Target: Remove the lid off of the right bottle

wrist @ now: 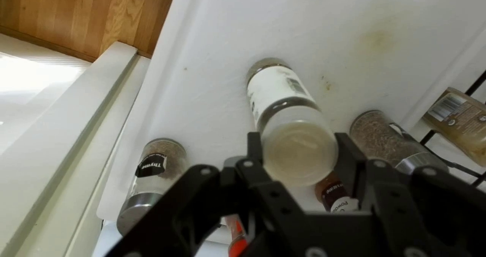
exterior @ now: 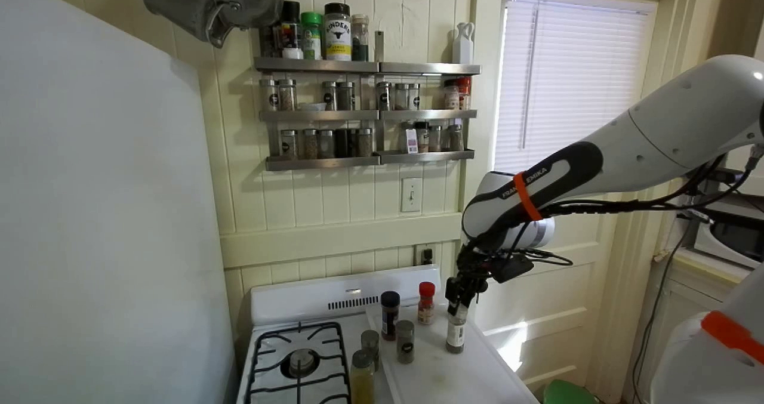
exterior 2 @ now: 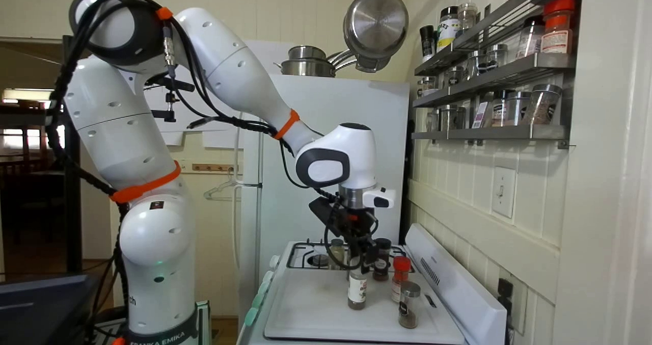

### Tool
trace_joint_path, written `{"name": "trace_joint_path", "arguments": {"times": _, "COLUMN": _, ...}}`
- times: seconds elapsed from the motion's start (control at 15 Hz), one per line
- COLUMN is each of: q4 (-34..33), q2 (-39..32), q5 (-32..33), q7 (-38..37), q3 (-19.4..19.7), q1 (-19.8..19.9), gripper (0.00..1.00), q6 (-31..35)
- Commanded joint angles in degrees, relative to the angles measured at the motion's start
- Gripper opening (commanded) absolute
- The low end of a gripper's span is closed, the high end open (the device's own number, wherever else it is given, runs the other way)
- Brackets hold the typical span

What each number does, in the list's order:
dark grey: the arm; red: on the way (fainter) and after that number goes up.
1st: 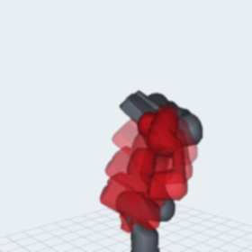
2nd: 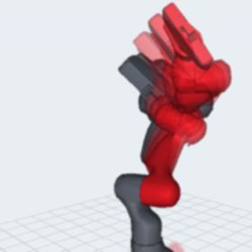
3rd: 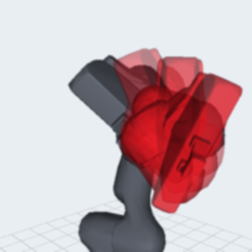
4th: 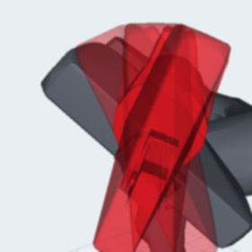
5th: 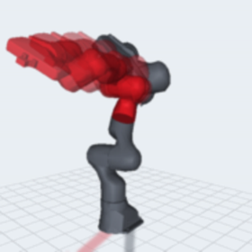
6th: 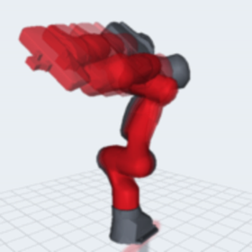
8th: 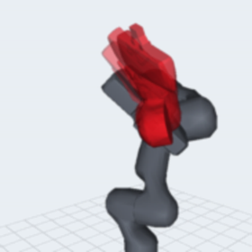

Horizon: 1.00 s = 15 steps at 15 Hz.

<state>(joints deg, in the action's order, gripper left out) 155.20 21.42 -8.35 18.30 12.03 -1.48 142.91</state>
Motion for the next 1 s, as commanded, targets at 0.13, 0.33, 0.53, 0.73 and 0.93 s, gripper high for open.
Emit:
{"name": "trace_joint_path", "arguments": {"times": 0.13, "q4": 0.0, "q2": -0.5, "q5": 0.0, "q7": -0.7, "q3": -1.0, "q1": 0.9, "gripper": 0.24, "q6": 1.2}}
{"name": "trace_joint_path", "arguments": {"times": 0.33, "q4": 0.0, "q2": -0.6, "q5": 0.0, "q7": -0.7, "q3": -1.0, "q1": 1.0, "gripper": 0.57, "q6": 1.1}}
{"name": "trace_joint_path", "arguments": {"times": 0.53, "q4": 0.0, "q2": -0.6, "q5": 0.0, "q7": -0.7, "q3": -1.0, "q1": 1.0, "gripper": 0.33, "q6": 1.0}}
{"name": "trace_joint_path", "arguments": {"times": 0.73, "q4": 0.0, "q2": -0.5, "q5": 0.0, "q7": -0.7, "q3": -1.0, "q1": 1.0, "gripper": 0.24, "q6": 1.0}}
{"name": "trace_joint_path", "arguments": {"times": 0.93, "q4": 0.1, "q2": -0.3, "q5": 0.1, "q7": -0.8, "q3": -1.1, "q1": 1.0, "gripper": 0.24, "q6": 1.1}}
